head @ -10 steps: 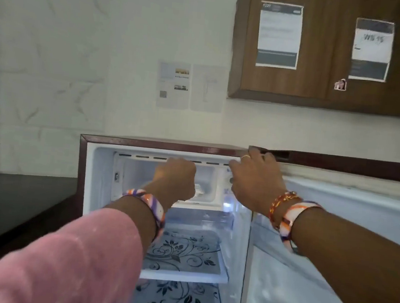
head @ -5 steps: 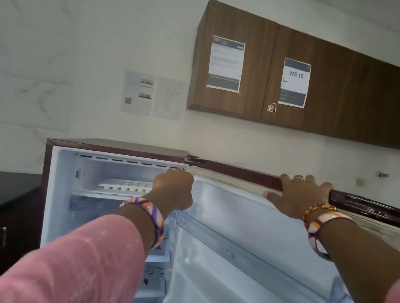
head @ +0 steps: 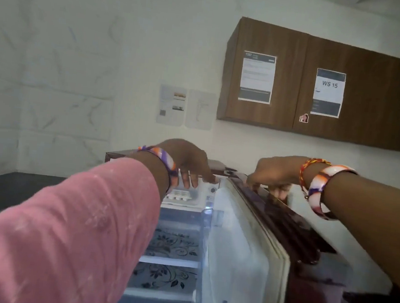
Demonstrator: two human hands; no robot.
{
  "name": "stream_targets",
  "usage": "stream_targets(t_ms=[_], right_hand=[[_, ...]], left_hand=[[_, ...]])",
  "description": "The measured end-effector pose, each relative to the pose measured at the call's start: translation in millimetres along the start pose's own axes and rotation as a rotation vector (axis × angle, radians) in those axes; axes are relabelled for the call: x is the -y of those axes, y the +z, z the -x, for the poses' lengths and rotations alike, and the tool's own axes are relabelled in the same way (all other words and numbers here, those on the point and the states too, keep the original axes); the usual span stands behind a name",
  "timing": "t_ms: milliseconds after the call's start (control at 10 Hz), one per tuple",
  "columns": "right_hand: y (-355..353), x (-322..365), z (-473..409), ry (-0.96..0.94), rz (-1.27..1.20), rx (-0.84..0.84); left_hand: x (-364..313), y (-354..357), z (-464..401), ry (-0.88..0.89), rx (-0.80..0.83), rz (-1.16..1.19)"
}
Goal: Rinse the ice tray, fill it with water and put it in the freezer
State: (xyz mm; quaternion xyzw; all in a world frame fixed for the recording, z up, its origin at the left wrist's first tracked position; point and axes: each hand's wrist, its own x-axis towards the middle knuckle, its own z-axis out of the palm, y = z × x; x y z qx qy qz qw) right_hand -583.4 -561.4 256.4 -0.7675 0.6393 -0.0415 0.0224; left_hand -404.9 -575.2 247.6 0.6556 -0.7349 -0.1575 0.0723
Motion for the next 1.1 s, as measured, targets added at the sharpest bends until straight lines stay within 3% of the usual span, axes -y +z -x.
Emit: stream_targets(t_ms=[200, 300, 400, 500, 700, 900, 1000, 1100], right_hand=[[22, 112, -58, -0.225, 0.132, 0.020], [52, 178, -110, -0.407, 0.113, -0.052], [70, 216, -157, -0.471, 0.030, -0.055], [94, 247, -226, -0.398, -0.053, -0.168], [127, 270, -303, -0.203, 0.036, -0.316], [107, 292, -314, -0.181, 0.195, -0.353], [93, 312, -313, -0.245, 0.130, -0.223], [69, 333, -315, -0.325, 0.139, -0.084]], left_hand=[[75, -63, 30, -0.001, 0.150, 0.227], [135, -81, 7, -0.097, 0.326, 0.077], [181, -86, -30, -0.176, 0.319, -0.024], [246, -77, -94, -0.086, 0.070, -0.285], [318, -49, -187, 0.107, -0.374, -0.428], [330, -62, -210, 0.211, -0.361, -0.355], [339, -66, -201, 0.158, -0.352, -0.355], [349, -75, -171, -0.050, -0.340, -0.355]])
